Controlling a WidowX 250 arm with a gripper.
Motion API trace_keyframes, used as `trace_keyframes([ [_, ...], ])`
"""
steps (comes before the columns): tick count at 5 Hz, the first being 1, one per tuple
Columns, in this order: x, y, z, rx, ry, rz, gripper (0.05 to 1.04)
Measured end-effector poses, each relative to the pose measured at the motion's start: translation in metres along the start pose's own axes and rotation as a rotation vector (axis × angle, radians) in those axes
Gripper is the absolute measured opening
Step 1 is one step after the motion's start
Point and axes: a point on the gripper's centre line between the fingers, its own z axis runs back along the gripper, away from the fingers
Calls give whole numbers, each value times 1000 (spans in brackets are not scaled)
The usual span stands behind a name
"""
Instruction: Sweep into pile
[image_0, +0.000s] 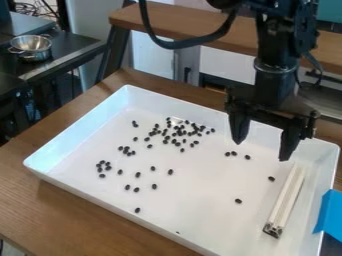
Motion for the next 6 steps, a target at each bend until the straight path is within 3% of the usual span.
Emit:
trace_keyframes([
  [1,-4,1,-12,6,30,10,998],
  [2,-8,-6,-26,-16,0,29,998],
  [3,-10,-11,-34,-4,6,34,998],
  [4,-6,-12,-56,28,46,68,998],
  [6,2,-18,-74,32,78,97,998],
])
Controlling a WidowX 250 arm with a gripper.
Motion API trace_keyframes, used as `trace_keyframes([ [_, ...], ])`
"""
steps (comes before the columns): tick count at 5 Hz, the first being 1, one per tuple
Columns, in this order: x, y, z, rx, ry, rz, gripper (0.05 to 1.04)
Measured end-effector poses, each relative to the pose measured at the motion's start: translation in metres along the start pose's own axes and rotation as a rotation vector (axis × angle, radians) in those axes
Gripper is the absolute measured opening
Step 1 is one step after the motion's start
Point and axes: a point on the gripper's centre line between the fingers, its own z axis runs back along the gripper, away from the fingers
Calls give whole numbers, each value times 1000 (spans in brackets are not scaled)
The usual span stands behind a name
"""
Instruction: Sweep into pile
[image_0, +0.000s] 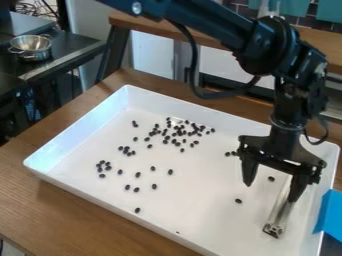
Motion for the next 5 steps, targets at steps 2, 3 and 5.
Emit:
trace_keyframes([
  [2,-2,-8,0,-1,-6,-7,950],
  [3,-3,-10,-10,16,-6,-5,666],
  [5,-6,1,-22,65,17,-12,377],
])
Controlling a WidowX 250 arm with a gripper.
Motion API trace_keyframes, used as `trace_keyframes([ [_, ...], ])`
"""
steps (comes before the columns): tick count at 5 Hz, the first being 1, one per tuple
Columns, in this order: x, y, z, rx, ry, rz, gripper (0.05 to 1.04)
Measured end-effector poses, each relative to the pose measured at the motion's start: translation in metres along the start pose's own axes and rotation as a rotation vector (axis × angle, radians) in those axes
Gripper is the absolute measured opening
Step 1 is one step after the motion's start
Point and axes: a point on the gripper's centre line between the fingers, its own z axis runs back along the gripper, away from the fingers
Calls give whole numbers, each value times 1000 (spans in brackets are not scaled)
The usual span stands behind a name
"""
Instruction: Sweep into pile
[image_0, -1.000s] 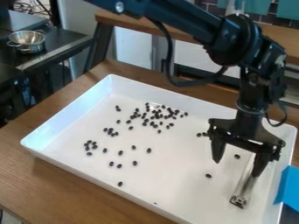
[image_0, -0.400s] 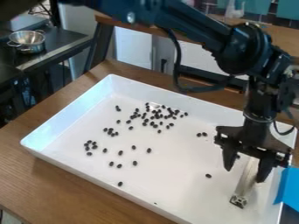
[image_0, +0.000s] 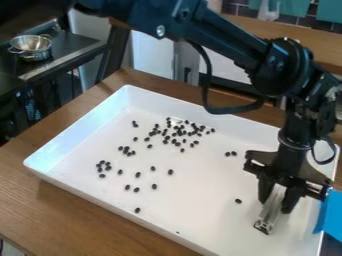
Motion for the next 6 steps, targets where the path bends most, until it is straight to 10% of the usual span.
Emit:
trace_keyframes([
  [6,-44,212,-3,141,44,36,377],
])
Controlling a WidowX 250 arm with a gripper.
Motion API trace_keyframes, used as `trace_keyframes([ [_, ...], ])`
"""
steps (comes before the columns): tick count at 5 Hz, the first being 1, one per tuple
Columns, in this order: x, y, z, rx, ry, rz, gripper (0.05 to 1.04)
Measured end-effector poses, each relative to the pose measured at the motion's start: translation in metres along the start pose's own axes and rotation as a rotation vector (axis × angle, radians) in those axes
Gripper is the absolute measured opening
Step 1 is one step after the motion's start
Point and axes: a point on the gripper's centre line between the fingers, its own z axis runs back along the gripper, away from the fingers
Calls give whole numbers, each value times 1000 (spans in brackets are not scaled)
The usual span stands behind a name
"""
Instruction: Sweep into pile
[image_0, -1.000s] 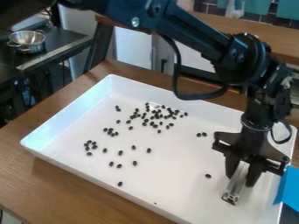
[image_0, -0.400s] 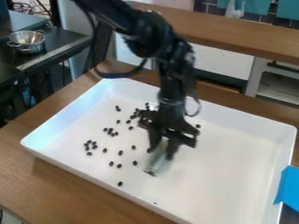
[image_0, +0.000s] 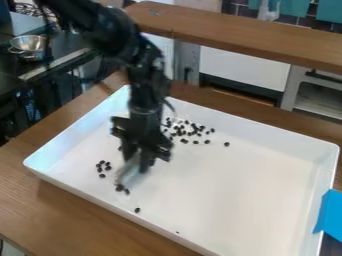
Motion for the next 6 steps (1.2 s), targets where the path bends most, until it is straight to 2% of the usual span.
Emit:
trace_keyframes([
  [2,-18,65,-12,109,-43,-30,376],
  [3,-26,84,-14,132,-58,-28,376],
  [4,-35,71,-6,60,-70,-20,376],
  [5,-13,31,19,-62,-100,6,376],
  [6,7,-20,46,-97,-132,-25,376],
])
